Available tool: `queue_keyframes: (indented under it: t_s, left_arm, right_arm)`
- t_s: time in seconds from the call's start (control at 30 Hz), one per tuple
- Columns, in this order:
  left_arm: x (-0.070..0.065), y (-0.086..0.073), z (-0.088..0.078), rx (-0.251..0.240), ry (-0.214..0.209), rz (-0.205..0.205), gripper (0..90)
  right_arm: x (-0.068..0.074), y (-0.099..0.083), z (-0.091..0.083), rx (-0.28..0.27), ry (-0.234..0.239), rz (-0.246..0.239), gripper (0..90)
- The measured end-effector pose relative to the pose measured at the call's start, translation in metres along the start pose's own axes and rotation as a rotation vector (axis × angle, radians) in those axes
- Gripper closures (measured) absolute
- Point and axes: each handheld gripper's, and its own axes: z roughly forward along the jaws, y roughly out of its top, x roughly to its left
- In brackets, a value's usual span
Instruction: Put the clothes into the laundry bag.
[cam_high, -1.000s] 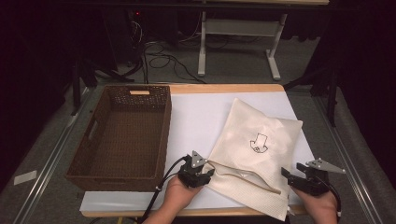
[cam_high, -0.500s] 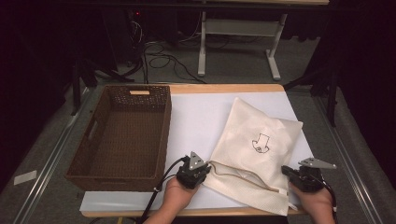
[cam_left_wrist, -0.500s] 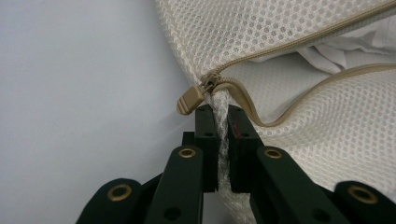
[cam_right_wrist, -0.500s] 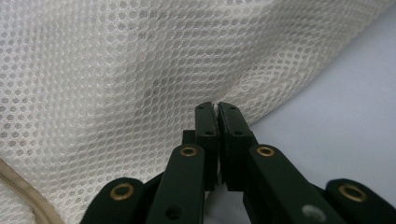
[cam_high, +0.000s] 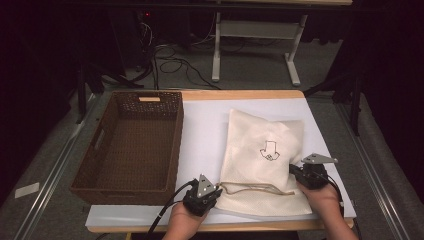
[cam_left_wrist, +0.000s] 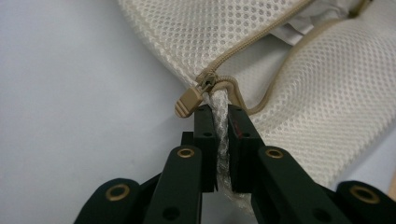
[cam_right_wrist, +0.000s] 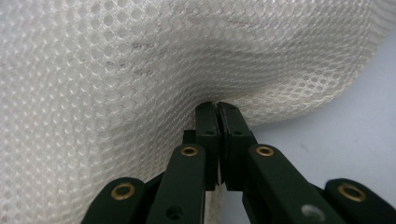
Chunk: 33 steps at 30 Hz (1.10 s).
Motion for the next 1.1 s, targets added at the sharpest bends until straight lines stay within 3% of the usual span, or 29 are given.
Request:
queue_keyframes:
  t_s: [0.23, 0.43, 0.67, 0.9, 1.1]
  left_arm:
    - [-0.006, -0.005, 0.0, 0.007, -0.01, 0.015, 79.9]
    - [-0.007, -0.005, -0.001, 0.012, -0.001, 0.02, 73.1]
    - [-0.005, -0.001, -0.007, -0.013, 0.03, 0.001, 51.3]
    - [0.008, 0.009, -0.023, -0.089, 0.081, -0.037, 36.9]
    - [0.012, 0.017, -0.035, -0.149, 0.11, -0.05, 26.3]
  right_arm:
    - [-0.003, 0.008, 0.006, -0.003, -0.013, -0.031, 89.2]
    - [-0.01, 0.0, -0.001, 0.004, -0.009, -0.007, 89.1]
    - [-0.013, -0.007, -0.009, -0.002, -0.017, 0.018, 86.2]
    - [-0.005, -0.004, -0.033, -0.093, -0.002, 0.018, 67.4]
    - [0.017, 0.0, -0.06, -0.207, 0.015, -0.014, 46.1]
